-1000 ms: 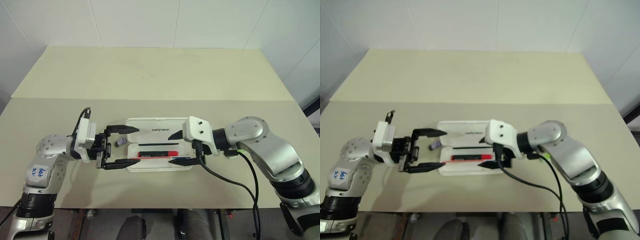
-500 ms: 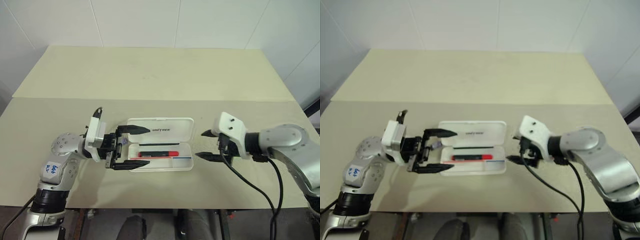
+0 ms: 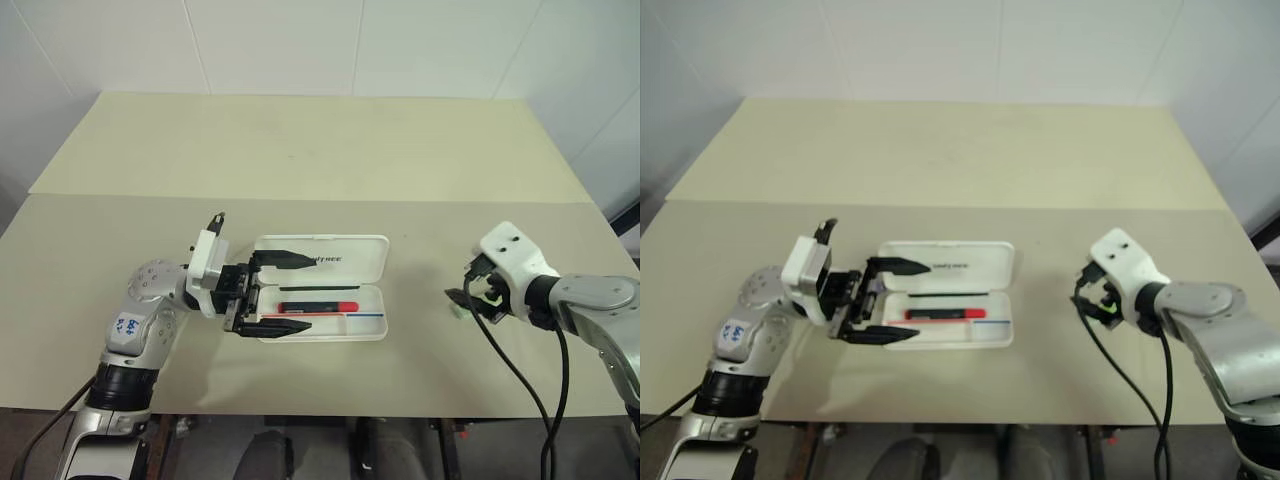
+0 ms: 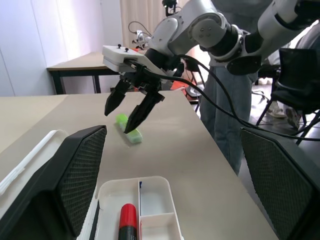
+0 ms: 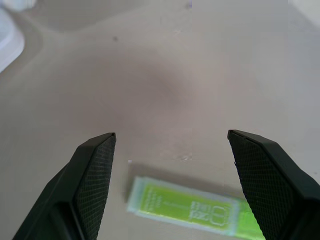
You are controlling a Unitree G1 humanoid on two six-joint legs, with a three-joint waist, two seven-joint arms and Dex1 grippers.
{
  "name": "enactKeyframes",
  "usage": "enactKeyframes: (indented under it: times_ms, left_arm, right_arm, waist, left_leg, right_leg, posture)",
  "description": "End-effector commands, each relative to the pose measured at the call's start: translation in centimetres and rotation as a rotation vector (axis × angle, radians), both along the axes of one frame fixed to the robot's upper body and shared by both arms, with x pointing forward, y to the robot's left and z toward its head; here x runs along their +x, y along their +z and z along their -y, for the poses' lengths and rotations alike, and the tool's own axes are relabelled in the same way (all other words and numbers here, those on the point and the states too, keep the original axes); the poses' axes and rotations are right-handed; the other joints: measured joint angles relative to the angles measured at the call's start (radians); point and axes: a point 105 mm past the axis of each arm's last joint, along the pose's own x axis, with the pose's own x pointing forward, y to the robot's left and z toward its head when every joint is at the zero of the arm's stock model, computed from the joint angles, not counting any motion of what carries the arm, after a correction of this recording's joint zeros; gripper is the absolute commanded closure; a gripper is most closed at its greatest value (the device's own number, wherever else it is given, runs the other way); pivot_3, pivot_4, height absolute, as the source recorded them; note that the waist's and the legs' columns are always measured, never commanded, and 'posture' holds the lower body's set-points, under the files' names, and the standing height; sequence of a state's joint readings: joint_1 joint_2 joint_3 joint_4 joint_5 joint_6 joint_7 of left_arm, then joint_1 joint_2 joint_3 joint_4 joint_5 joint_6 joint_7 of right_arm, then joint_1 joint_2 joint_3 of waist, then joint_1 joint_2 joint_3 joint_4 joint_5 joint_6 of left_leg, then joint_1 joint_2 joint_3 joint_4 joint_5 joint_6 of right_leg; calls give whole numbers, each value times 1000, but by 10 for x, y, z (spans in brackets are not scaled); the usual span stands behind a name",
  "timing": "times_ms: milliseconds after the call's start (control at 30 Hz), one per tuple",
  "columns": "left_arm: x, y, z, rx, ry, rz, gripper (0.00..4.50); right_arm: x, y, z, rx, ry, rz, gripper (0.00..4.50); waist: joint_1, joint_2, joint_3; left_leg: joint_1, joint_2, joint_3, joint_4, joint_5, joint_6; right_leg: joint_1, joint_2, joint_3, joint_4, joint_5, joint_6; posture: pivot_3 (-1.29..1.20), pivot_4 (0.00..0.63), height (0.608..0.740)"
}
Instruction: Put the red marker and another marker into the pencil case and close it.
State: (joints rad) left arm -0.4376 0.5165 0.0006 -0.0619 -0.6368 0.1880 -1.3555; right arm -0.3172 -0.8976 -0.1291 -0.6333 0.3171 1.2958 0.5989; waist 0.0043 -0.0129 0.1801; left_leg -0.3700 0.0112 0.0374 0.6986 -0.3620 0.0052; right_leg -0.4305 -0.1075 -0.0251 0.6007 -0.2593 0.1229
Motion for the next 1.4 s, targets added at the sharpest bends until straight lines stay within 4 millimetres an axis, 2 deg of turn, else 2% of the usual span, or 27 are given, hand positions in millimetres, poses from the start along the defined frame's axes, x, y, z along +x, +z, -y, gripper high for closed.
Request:
enactKeyframes:
  times_ms: [33, 133, 267, 433, 500, 567, 600, 633, 700, 833, 967, 1200, 1400]
  left_arm:
    - [0, 4, 3, -5, -29, 32, 0]
    - [2, 3, 6, -6, -36, 33, 0]
    - [5, 4, 9, -9, -43, 35, 0]
    - [8, 3, 11, -13, -53, 31, 0]
    - [9, 3, 13, -14, -60, 29, 0]
    - [11, 3, 14, -17, -67, 34, 0]
    - [11, 4, 15, -19, -69, 36, 0]
    - [12, 4, 15, -20, -71, 37, 0]
    - [12, 4, 17, -23, -73, 39, 0]
    - [10, 3, 15, -23, -67, 40, 0]
    - [10, 3, 13, -25, -48, 41, 0]
    - [6, 1, 10, -25, -20, 42, 0]
    - [1, 1, 8, -32, 7, 41, 0]
  right_arm:
    - [-4, 12, 15, -19, -63, 61, 723]
    - [-4, 16, 30, -20, -139, 78, 723]
    - [-2, 25, 28, 9, -142, 120, 723]
    - [-21, 24, 1, -9, 102, 90, 723]
    - [-26, 26, -4, -18, 186, 83, 723]
    - [-27, 26, 1, -61, 243, 49, 723]
    - [-27, 25, 6, -84, 256, 34, 723]
    - [-26, 24, 10, -100, 262, 25, 357]
    - [-24, 21, 17, -141, 298, -1, 28]
    - [-24, 18, 18, -178, 417, -58, 28]
    - [-17, 14, 22, -222, 464, -80, 28]
    - [-7, -7, 36, -334, 558, -177, 28]
    - [8, -16, 39, -396, 645, -215, 28]
  waist:
    - [2, 0, 0]
    - [3, 0, 0]
    - [2, 0, 0]
    - [0, 0, 0]
    - [1, 0, 0]
    - [3, 0, 0]
    - [4, 0, 0]
    - [4, 0, 0]
    - [5, 0, 0]
    - [5, 0, 0]
    - [1, 0, 0]
    - [-3, 0, 0]
    - [-6, 1, 0]
  left_leg:
    - [0, 0, 0, 0, 0, 0]
    - [0, 0, 0, 0, -1, 1]
    - [0, 0, 0, 0, -1, 2]
    - [0, 1, 0, 0, -1, 2]
    - [0, 1, 0, 0, -1, 2]
    - [0, 0, 0, 0, -2, 3]
    - [0, 0, 0, 1, -2, 4]
    - [0, 0, 0, 1, -2, 5]
    - [0, 0, 1, 1, -2, 5]
    - [0, 0, 2, 1, -1, 4]
    - [0, 1, 2, 1, -1, 4]
    - [0, 1, 3, 1, -1, 4]
    - [0, 1, 3, 1, -1, 3]
  right_leg:
    - [0, 0, 0, 0, 0, 0]
    - [0, 0, 0, -2, 0, 0]
    - [1, 0, 1, -2, 1, 1]
    - [1, 3, 1, -2, 1, 1]
    - [1, 3, 2, -2, 1, 1]
    - [2, 3, 2, -3, 1, 2]
    - [2, 3, 3, -4, 2, 3]
    - [3, 3, 3, -5, 2, 4]
    - [4, 3, 4, -7, 4, 5]
    - [4, 3, 5, -8, 4, 6]
    - [3, 4, 5, -8, 4, 6]
    - [3, 4, 5, -8, 4, 6]
    - [3, 3, 6, -8, 5, 6]
  posture:
    - [0, 150, 740]
    - [0, 150, 740]
    - [0, 150, 740]
    - [0, 150, 740]
    - [0, 150, 740]
    - [0, 150, 740]
    - [0, 150, 740]
    - [0, 150, 740]
    - [0, 150, 740]
    - [0, 150, 740]
    - [0, 150, 740]
    - [0, 150, 740]
    - [0, 150, 740]
